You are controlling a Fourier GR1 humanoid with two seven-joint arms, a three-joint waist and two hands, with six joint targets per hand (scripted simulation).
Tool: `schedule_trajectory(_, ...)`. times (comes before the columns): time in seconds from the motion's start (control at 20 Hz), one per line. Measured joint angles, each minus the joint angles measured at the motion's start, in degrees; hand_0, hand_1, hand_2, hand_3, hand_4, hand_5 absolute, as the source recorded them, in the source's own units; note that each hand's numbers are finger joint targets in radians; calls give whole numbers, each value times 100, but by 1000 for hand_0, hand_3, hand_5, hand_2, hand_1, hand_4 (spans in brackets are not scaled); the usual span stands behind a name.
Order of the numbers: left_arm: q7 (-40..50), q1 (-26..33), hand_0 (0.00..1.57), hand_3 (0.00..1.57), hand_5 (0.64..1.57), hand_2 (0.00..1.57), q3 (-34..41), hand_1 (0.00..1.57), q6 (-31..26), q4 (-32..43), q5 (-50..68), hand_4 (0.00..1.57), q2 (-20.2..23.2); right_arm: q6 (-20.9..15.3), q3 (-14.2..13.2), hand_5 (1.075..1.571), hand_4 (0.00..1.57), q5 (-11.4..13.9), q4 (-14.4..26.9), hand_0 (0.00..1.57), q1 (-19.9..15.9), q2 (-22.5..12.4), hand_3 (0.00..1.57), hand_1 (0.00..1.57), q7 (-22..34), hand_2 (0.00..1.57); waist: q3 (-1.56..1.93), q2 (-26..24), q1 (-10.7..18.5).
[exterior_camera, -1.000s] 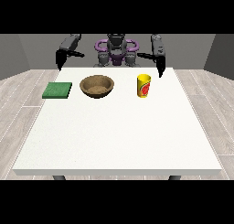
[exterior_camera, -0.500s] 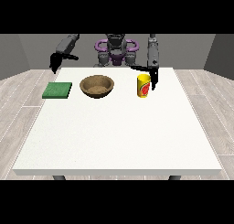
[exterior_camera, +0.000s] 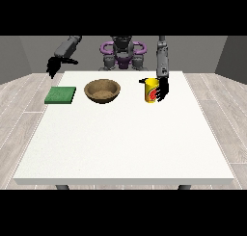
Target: Pick the cup and pour the ball into the bowl, then pick the bowl and place it on the pad
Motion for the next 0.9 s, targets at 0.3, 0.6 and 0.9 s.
schedule_trajectory(0.3, -135, -147, 1338, 1571, 1506, 1571, -72, 1338, 1187, 216, -663, 869, 162, 306, -126, 1556, 0, -161, 70, 0, -125, -262, 0, 0, -63, 0, 20, 218, -317)
schedule_trajectory(0.6, -144, -343, 1339, 1571, 1530, 1571, -232, 1339, 1845, 417, -1036, 975, 40, 497, -403, 1557, 0, -338, 402, 0, -232, -624, 0, 0, 21, 0, 25, 71, -263)
schedule_trajectory(0.9, 1080, -491, 1372, 1571, 1558, 1571, -1001, 1372, 2239, 269, -1965, 1054, 3, 547, -564, 1560, 0, -231, 1325, 0, -112, -809, 0, 0, -42, 104, 18, -814, 159)
